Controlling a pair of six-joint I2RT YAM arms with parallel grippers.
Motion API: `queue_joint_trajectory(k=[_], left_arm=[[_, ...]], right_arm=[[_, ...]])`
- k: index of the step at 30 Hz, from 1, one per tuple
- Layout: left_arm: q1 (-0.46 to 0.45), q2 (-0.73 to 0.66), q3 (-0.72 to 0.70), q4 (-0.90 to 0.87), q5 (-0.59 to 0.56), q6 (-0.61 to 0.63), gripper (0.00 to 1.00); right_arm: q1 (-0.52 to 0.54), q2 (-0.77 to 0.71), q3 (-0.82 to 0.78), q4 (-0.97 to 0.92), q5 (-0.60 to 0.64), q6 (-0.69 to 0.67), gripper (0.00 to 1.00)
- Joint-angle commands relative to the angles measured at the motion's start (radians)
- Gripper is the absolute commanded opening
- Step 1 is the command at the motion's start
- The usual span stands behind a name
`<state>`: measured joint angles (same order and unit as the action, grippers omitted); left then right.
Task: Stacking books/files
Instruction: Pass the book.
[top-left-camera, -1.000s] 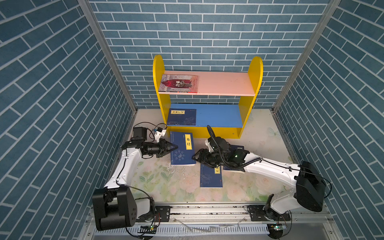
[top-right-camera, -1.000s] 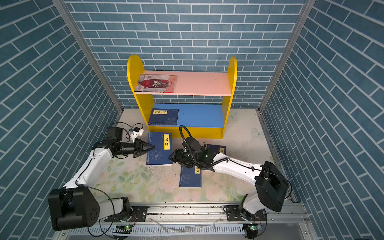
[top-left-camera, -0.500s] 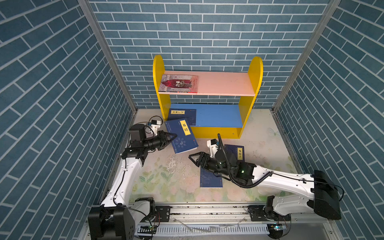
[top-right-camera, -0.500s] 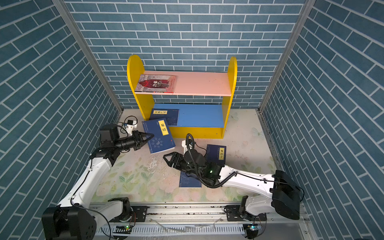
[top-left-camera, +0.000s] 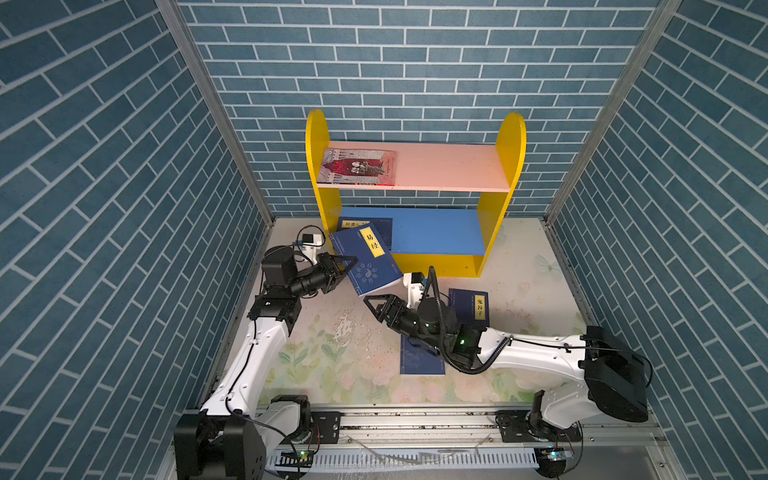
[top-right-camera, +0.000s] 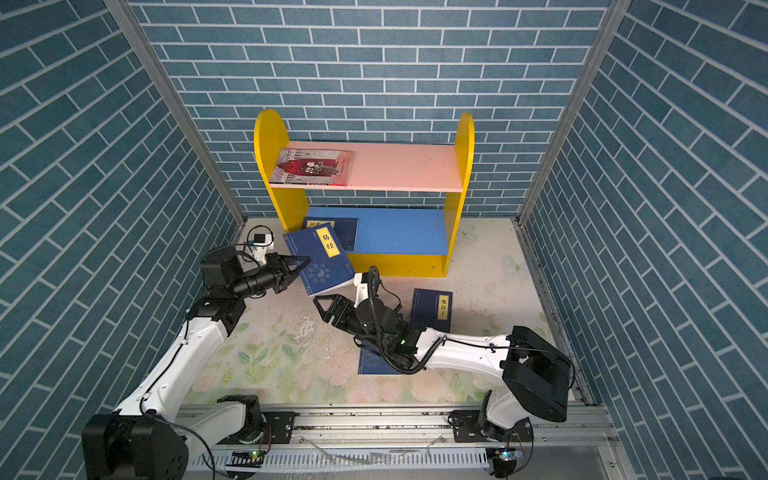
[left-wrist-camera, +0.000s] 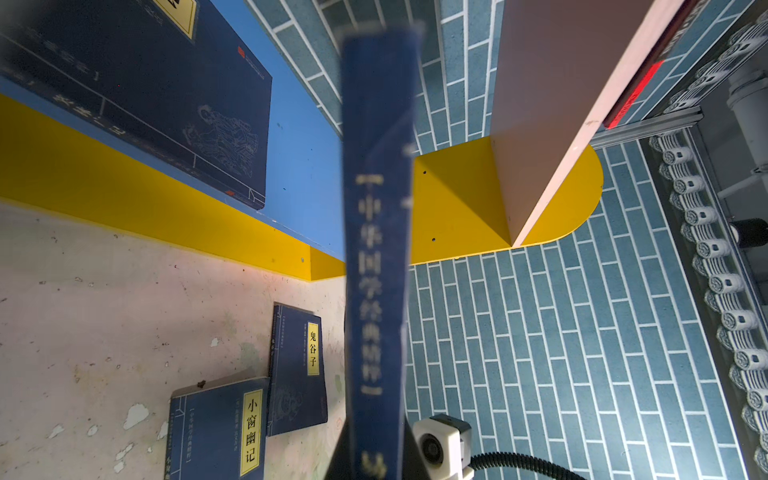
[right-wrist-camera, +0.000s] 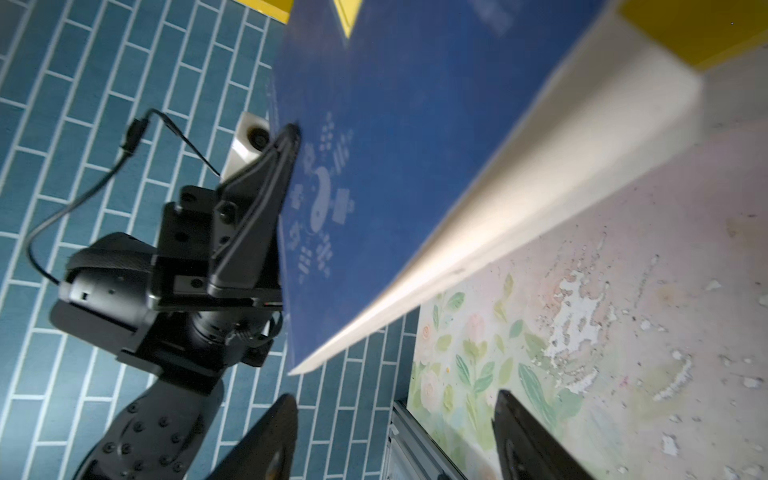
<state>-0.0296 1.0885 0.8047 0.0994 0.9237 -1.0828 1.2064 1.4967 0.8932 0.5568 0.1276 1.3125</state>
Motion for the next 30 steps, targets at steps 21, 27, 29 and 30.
queue_joint_trajectory(k=[21,27,29,30], left_arm=[[-0.021,-0.065,-0.088,0.125,0.036,-0.168,0.00],[-0.021,-0.073,-0.094,0.061,0.062,-0.154,0.03],[-0.021,-0.073,-0.092,0.051,0.071,-0.152,0.12],[-0.021,-0.076,-0.089,0.047,0.076,-0.153,0.18]], right_arm=[[-0.042,0.140,0.020,0.397,0.064,0.001,0.39],[-0.066,0.143,0.007,0.419,0.038,-0.004,0.09],[-0.079,0.139,0.003,0.414,0.017,-0.005,0.02],[-0.086,0.136,0.001,0.408,0.003,-0.004,0.00]])
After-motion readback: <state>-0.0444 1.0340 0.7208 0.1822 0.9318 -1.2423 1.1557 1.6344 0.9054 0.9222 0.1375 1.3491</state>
